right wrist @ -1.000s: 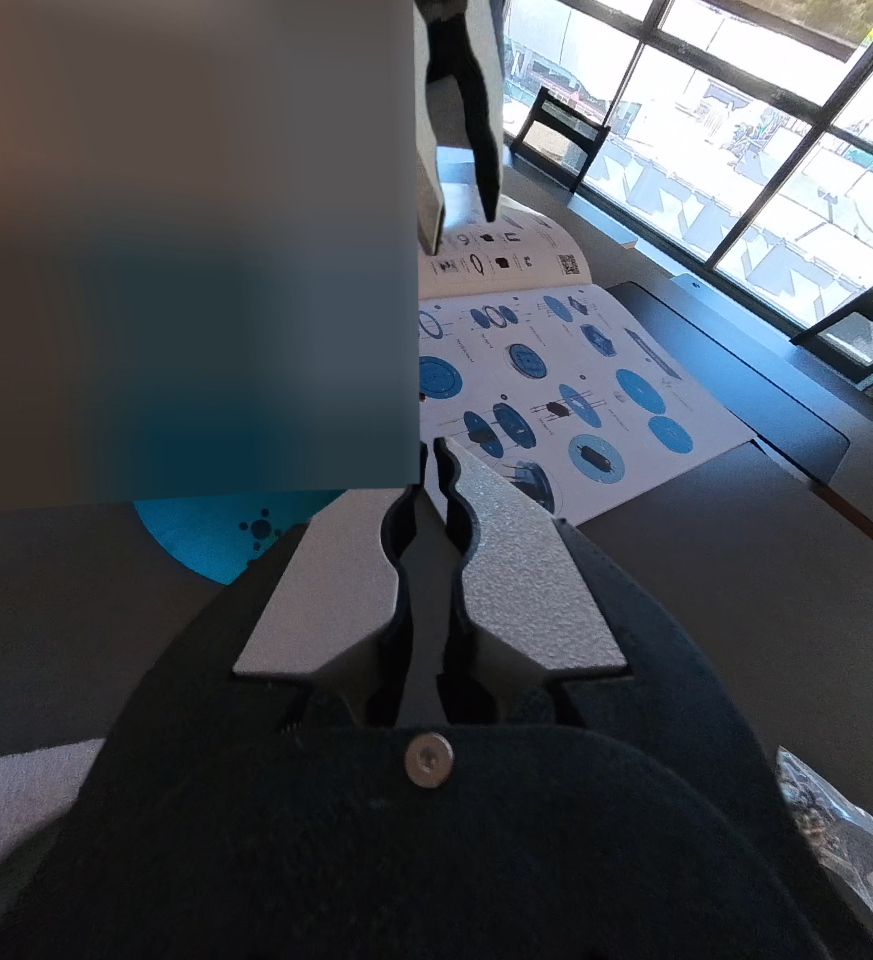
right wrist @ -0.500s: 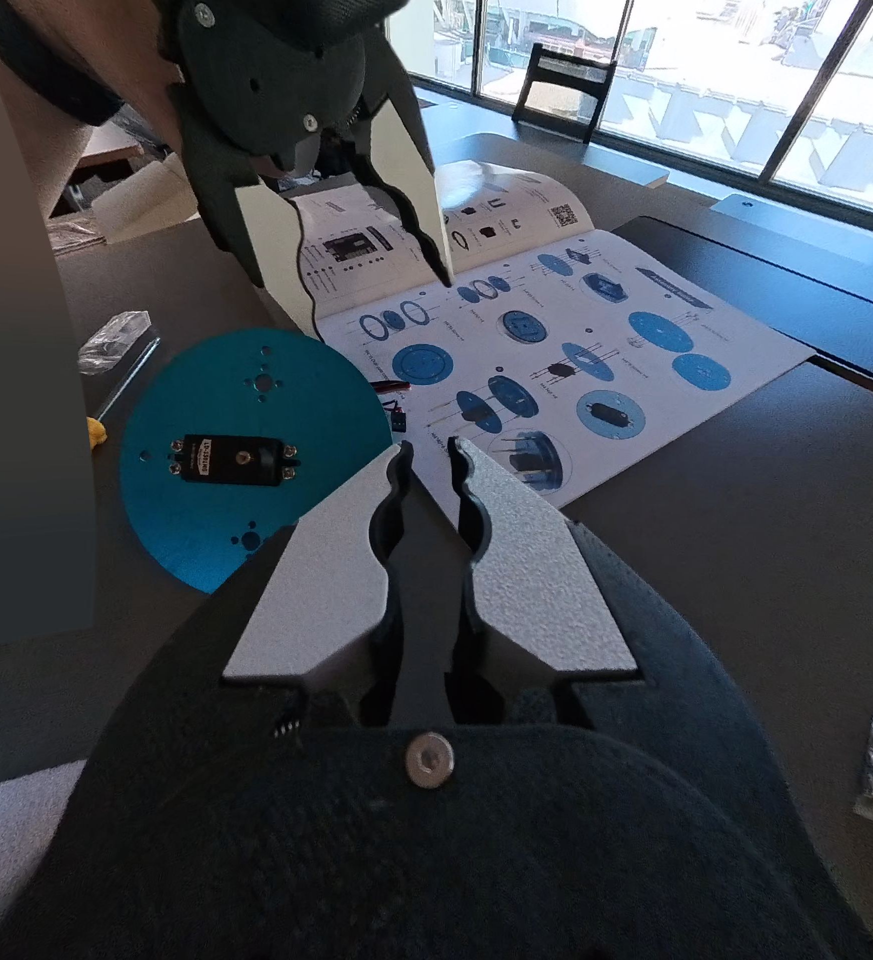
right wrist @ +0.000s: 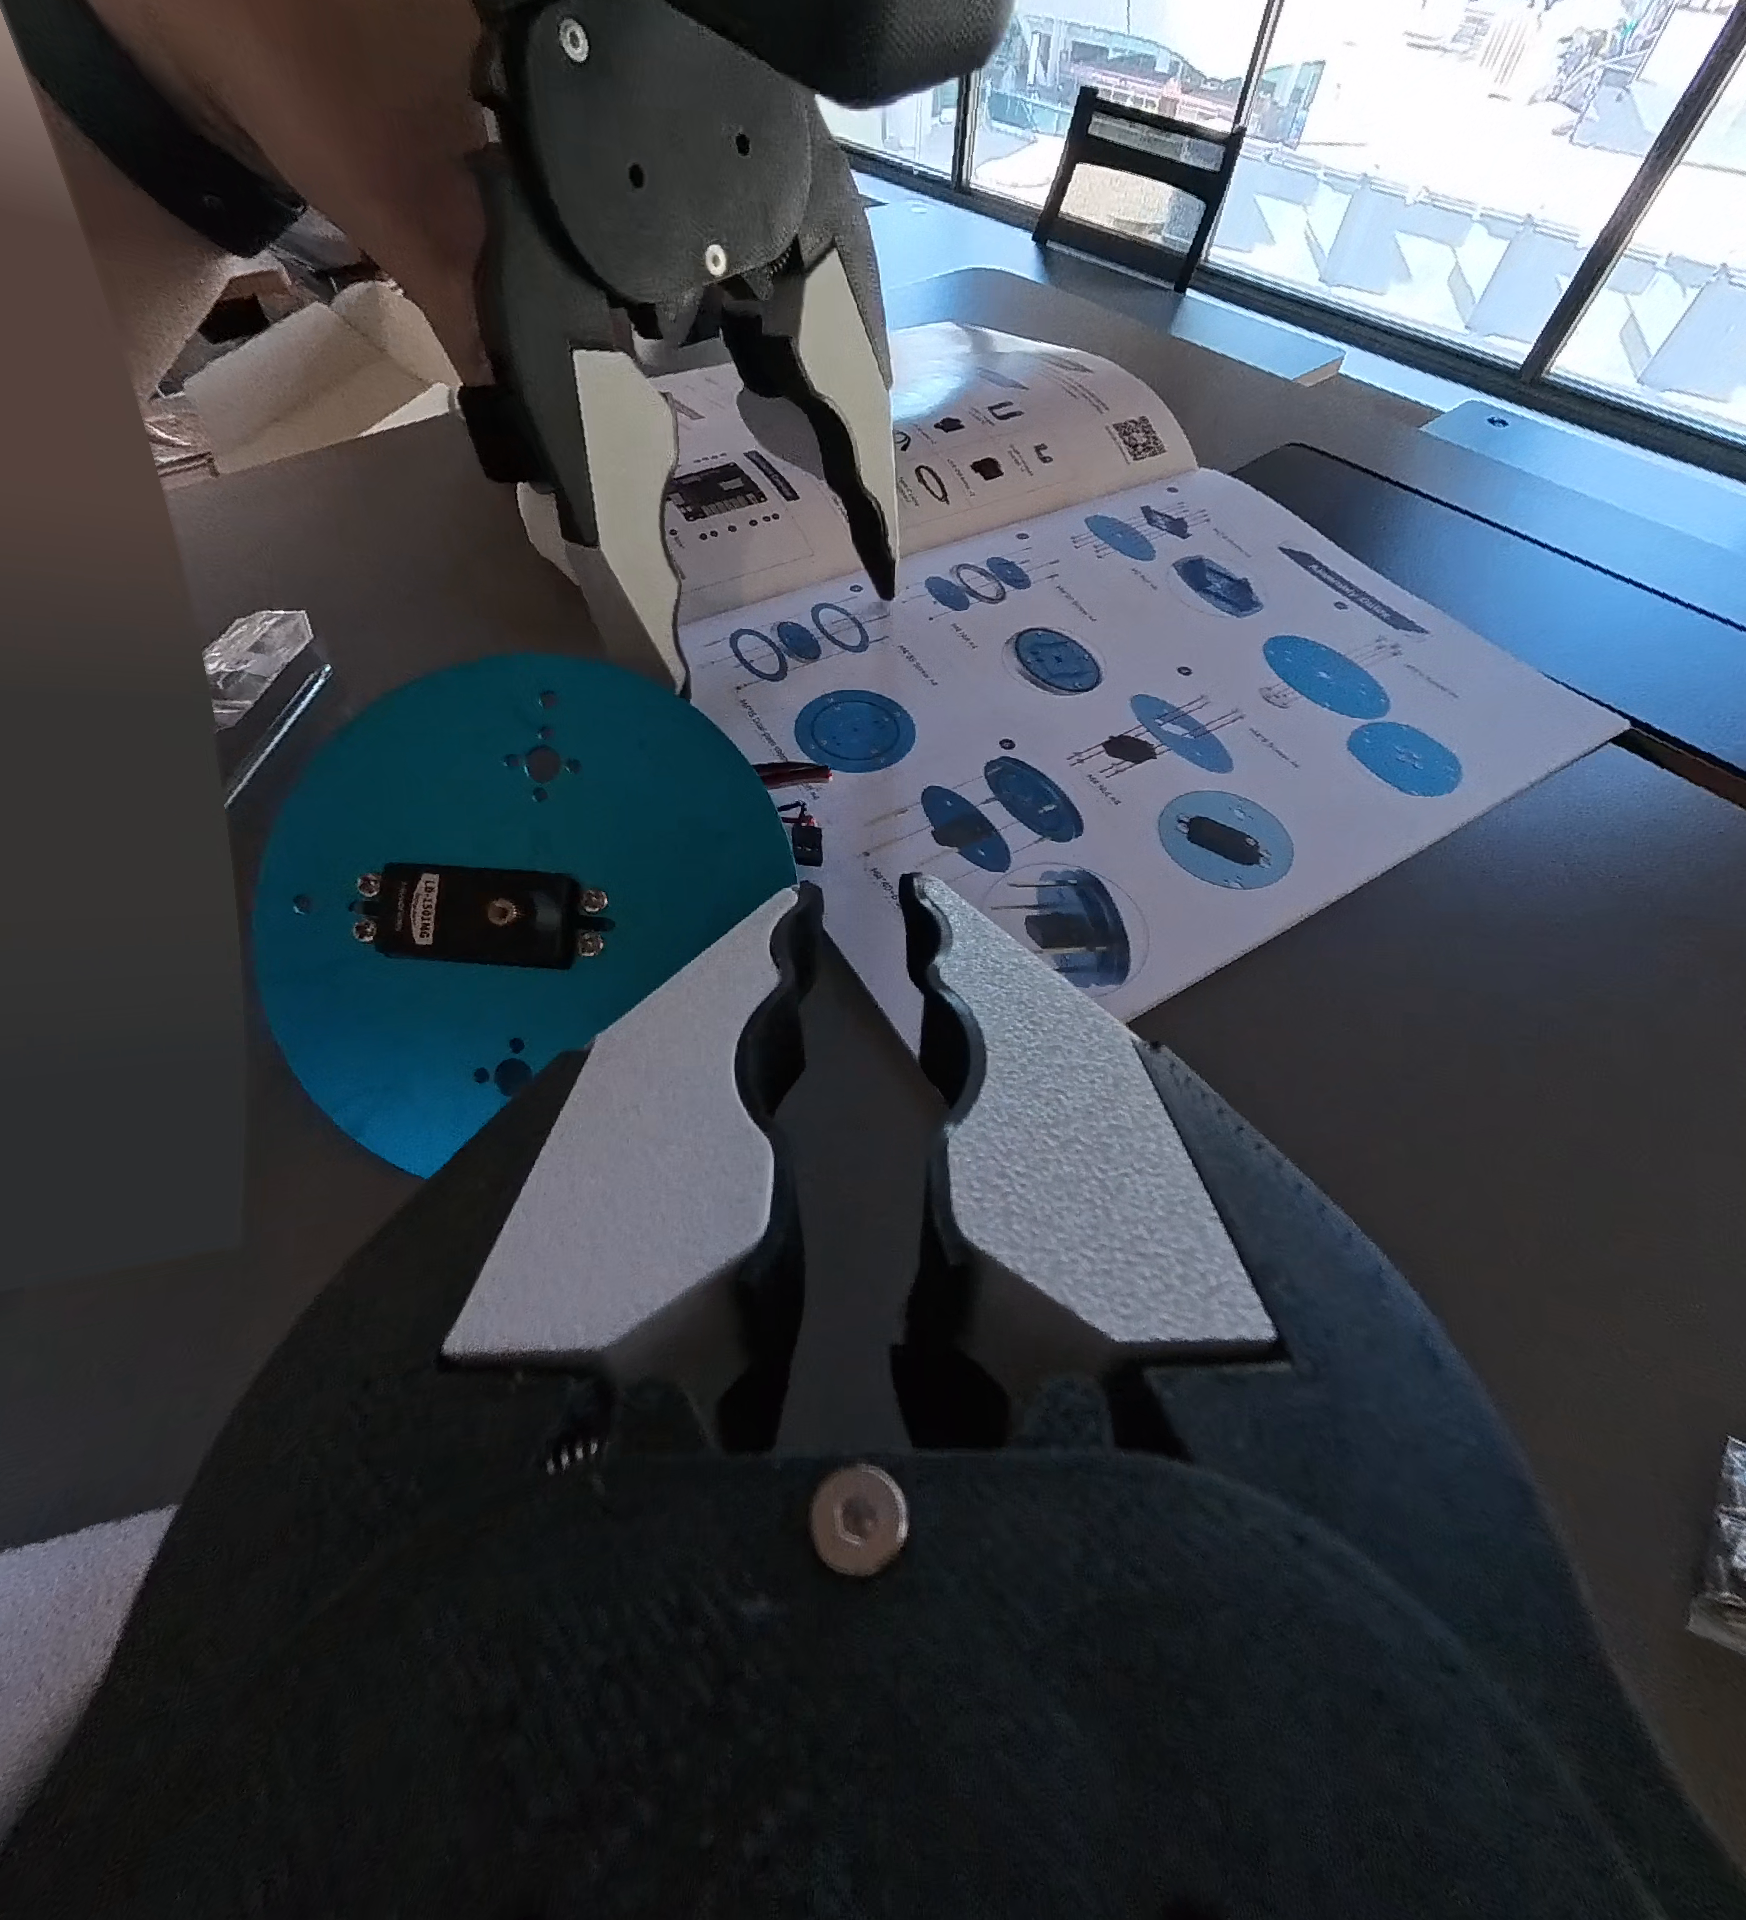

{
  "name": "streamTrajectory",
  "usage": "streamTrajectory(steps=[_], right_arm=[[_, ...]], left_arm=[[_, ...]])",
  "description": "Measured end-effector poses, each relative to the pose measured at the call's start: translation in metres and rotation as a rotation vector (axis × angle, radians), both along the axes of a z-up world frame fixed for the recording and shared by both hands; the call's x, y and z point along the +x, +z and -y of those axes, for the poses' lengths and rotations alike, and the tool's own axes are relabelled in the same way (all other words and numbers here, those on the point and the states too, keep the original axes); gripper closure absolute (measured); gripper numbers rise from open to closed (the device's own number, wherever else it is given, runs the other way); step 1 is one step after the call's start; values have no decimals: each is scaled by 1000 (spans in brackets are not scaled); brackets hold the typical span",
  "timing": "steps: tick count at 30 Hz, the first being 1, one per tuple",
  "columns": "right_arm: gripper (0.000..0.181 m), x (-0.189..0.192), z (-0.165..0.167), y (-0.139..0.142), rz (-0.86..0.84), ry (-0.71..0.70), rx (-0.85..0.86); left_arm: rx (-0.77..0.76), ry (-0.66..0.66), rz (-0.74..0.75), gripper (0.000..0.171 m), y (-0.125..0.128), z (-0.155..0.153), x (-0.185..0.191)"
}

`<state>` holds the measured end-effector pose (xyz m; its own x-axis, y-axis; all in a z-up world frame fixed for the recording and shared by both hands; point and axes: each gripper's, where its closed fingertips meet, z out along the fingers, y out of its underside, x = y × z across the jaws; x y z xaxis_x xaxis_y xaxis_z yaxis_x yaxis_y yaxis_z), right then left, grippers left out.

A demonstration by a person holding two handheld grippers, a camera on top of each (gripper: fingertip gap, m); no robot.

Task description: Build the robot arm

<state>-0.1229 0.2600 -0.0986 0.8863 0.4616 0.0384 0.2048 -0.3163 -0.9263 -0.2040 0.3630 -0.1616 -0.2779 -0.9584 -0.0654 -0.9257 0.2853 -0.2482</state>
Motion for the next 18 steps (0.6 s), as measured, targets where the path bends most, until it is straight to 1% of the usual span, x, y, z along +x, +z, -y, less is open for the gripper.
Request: streamTrajectory(steps=[3, 6, 8, 12, 15, 18], right_arm=[[165, 0, -1, -2, -6, 3, -8], [165, 2, -2, -6, -4, -2, -21], [165, 2, -2, -8, -14, -2, -28], [165, 4, -2, -5, -16, -7, -21], [165, 4, -2, -3, -10, -8, -16], [165, 4, -2, -3, -2, -6, -12]], left_arm=[[-32, 16, 4, 70, -1, -2, 0], [-27, 17, 7, 73, -1, -3, 0], [-16, -5, 12, 76, 0, 0, 0], [43, -11, 11, 69, 2, -2, 2], [90, -3, 0, 66, 4, -5, 3], [100, 24, -13, 65, 4, -8, 3]])
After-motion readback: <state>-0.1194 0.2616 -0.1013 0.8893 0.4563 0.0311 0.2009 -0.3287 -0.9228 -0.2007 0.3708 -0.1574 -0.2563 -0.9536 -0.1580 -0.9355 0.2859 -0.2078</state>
